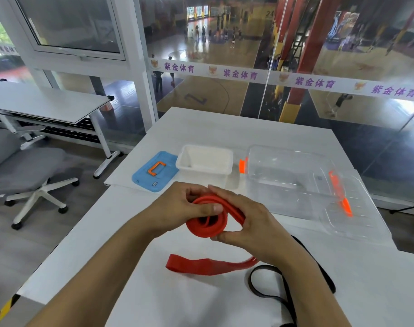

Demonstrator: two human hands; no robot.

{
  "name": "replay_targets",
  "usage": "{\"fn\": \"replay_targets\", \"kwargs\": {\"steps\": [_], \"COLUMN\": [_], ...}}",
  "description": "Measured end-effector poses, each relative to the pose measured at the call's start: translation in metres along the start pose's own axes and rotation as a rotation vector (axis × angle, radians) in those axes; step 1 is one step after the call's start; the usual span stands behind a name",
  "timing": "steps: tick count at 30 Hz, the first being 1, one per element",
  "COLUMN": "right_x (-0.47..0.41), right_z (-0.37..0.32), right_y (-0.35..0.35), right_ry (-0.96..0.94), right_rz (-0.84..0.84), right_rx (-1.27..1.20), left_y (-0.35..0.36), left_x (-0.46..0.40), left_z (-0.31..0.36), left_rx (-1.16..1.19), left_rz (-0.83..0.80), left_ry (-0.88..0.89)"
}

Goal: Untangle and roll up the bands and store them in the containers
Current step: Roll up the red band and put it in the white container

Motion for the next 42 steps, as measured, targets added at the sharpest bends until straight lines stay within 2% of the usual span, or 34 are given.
{"fn": "replay_targets", "kwargs": {"steps": [10,17,21,26,30,34,37,42], "right_x": [-0.001,0.004,0.004,0.006,0.005,0.0,-0.003,-0.004], "right_z": [-0.007,0.009,0.014,0.016,0.017,0.028,0.028,0.024], "right_y": [-0.008,0.013,0.03,0.024,0.019,0.01,0.0,0.006], "right_ry": [0.03,0.058,0.093,0.124,0.141,0.151,0.109,0.094], "right_rz": [0.057,0.267,0.404,0.495,0.511,0.365,0.237,0.001], "right_rx": [-0.207,-0.181,-0.168,-0.129,-0.108,-0.074,0.019,0.189], "left_y": [-0.007,-0.007,0.004,0.019,0.035,0.037,0.025,0.011], "left_x": [0.007,0.007,0.004,0.001,0.001,0.001,-0.001,-0.004], "left_z": [0.011,0.001,-0.016,-0.02,-0.021,-0.037,-0.04,-0.023], "left_rx": [0.288,0.463,0.538,0.502,0.417,0.435,0.443,0.165], "left_rz": [0.406,0.637,0.703,0.64,0.501,0.331,0.219,0.054], "left_ry": [0.102,-0.007,-0.107,-0.148,-0.17,-0.24,-0.21,-0.068]}}
Point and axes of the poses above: each hand's wrist, its own x-axis away from the middle knuckle, its own y-axis out of the palm, z = x × y, the point moved 8 cm from there along -x, towards the middle knuckle, and after that the axes turned 11 degrees about -x, right-handed, at the moved point
